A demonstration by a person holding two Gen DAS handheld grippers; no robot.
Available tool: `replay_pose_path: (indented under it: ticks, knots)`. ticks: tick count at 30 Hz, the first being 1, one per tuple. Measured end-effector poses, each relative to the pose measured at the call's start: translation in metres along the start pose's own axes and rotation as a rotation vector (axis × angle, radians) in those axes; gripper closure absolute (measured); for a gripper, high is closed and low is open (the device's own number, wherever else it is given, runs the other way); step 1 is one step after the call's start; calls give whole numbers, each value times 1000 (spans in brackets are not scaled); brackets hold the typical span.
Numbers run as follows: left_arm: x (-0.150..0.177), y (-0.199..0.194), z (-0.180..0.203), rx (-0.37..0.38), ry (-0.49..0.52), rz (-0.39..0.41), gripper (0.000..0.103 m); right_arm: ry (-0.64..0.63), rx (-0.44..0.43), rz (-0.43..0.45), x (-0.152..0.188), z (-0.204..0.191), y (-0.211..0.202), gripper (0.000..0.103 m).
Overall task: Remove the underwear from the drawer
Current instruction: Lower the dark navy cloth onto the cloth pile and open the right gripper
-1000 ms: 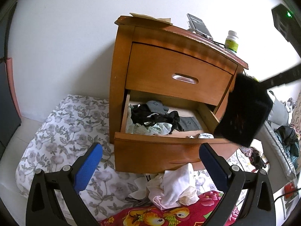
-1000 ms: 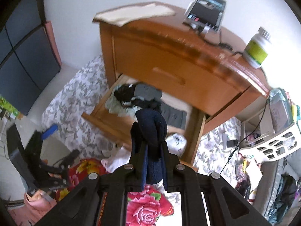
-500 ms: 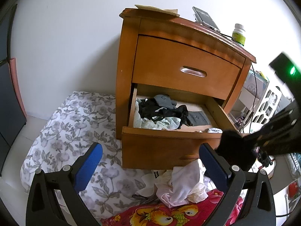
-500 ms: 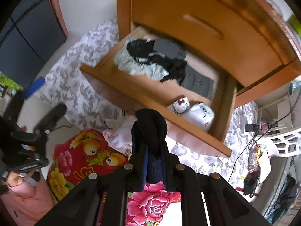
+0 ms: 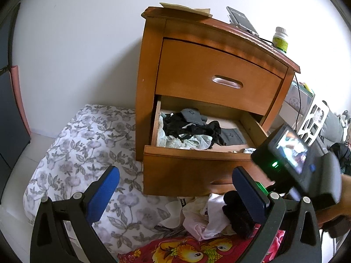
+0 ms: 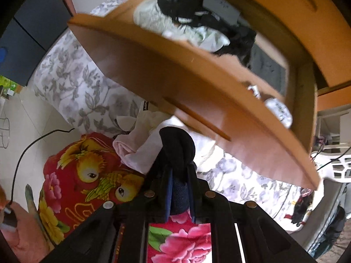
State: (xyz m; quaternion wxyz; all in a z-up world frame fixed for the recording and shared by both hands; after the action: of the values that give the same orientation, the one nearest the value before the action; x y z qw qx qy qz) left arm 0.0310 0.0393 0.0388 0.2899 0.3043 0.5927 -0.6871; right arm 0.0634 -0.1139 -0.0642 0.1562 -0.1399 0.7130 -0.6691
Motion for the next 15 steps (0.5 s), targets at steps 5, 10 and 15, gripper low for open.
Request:
replay_pose_path:
  ticks: [5,10,15]
  knots:
    - [1,3,0,-3,0,-8,1,27,-19,-8,-1,5,7,89]
    - [1,3,0,-5,1,-8,1,51,-53,33,-1,12,-12,84]
    - [3,3,0,-10,7,-9,1,81,-97,96,5,18,-32,59]
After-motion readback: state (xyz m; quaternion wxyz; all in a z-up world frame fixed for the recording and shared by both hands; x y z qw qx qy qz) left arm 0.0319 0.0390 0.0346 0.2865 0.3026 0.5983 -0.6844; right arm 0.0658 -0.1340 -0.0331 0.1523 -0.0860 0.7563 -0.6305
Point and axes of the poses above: each gripper's, at about its wrist camera, not at the fingertips, and y roughly the way its jaws point, z to its right, x to its underside, the point moved 6 cm from there along y, roughly the way its jaws point, and after that the axes turned 8 degrees about -x, right-handed, at the moved point
